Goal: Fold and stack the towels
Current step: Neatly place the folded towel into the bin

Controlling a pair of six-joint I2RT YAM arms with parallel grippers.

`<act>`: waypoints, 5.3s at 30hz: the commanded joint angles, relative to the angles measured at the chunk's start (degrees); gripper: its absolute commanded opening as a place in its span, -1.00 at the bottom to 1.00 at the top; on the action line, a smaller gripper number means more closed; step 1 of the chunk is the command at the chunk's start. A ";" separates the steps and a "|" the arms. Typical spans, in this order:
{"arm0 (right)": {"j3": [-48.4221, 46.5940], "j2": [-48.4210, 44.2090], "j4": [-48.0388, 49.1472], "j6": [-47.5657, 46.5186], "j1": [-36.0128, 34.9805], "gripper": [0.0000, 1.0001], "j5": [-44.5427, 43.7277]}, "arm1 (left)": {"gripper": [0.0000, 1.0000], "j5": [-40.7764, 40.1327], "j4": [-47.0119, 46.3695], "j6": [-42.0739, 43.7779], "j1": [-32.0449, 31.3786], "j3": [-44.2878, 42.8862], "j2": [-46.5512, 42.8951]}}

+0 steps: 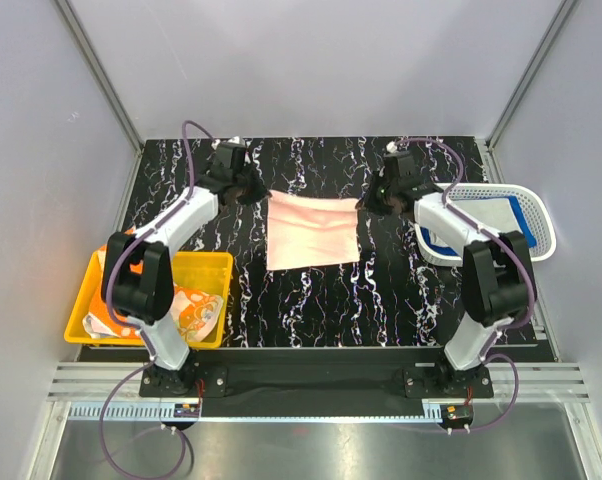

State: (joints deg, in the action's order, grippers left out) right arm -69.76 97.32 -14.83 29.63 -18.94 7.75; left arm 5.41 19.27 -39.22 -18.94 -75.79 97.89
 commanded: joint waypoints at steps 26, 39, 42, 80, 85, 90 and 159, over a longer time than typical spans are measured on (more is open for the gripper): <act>-4.43 9.30 4.19 -3.27 4.26 -1.00 10.09 | -1.00 9.71 -8.80 -0.68 3.38 1.07 6.45; 7.00 2.53 7.80 -1.06 4.26 -1.00 10.62 | -1.00 9.18 -11.18 0.11 2.24 13.38 -0.59; 8.49 1.21 8.06 -0.80 4.17 -1.00 11.06 | -1.00 8.57 -11.01 0.37 2.15 15.05 -1.90; 18.96 -4.32 10.10 -0.18 2.86 -0.13 8.26 | -0.42 6.19 -12.59 0.55 -0.66 24.20 -4.63; 16.33 -6.53 7.27 -2.02 2.86 0.38 4.91 | -0.35 3.91 -8.02 1.52 -0.75 23.50 -9.37; 9.47 0.23 6.83 -4.57 2.94 0.34 2.89 | -0.35 3.03 -3.90 1.87 -1.62 21.92 -13.59; -4.15 -22.17 -25.43 -38.15 10.14 -1.00 -47.56 | -0.64 12.96 14.31 18.74 -8.57 31.76 -53.06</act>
State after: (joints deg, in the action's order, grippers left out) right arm -70.74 75.92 -42.68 -5.82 -10.20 -36.40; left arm 16.34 36.29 -21.39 -26.76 -44.27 44.99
